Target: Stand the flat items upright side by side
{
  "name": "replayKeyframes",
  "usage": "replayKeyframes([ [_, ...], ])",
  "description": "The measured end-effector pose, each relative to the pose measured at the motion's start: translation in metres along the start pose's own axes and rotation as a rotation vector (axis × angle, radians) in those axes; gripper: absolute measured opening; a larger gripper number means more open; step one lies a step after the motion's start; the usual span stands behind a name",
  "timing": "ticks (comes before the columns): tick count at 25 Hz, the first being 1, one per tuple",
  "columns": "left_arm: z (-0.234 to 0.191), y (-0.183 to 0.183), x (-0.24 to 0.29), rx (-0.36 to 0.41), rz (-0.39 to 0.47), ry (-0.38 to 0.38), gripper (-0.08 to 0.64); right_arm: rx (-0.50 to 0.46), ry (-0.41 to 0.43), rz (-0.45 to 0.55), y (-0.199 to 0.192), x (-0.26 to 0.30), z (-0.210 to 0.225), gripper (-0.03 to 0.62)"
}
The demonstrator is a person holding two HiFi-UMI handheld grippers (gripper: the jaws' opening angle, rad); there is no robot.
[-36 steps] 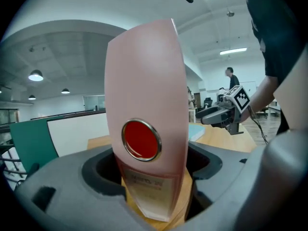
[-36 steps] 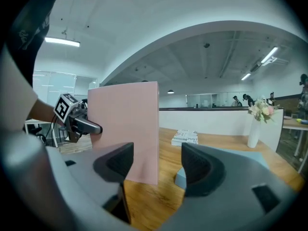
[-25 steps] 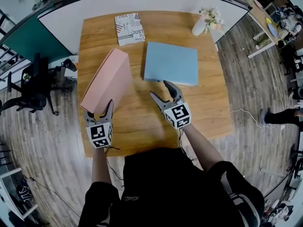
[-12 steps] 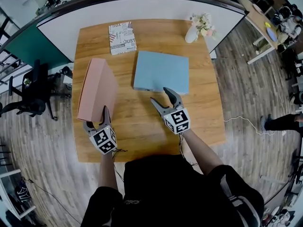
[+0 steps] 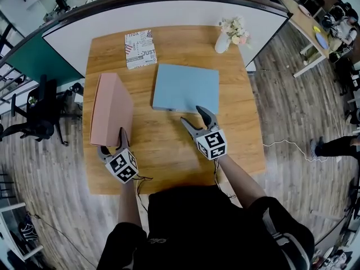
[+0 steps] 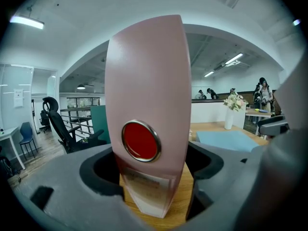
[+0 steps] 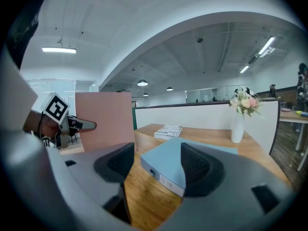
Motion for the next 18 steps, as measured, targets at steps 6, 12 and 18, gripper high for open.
replayKeyframes([
  [6, -0.001, 0.0, -0.01, 0.01, -0.013, 0.023, 0.42, 0.023, 0.015, -0.003, -0.006, -0.004, 0.007, 0.306],
  [12, 0.008, -0.012, -0.048, -0.038, -0.096, 0.076, 0.423, 0.05, 0.021, -0.003, -0.014, -0.016, 0.024, 0.305],
  [18, 0.093, -0.032, -0.043, -0.028, -0.19, -0.195, 0.417, 0.11, -0.041, -0.032, -0.028, -0.043, 0.064, 0.307],
])
Point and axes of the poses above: the fingertips, and each gripper's own axes: x forward along the fingers, z to its right, y out of its top, the point moved 10 cm from there along -x, backward along the fingers, and after that the axes turned 9 degrees about z, right-handed, at the moved point
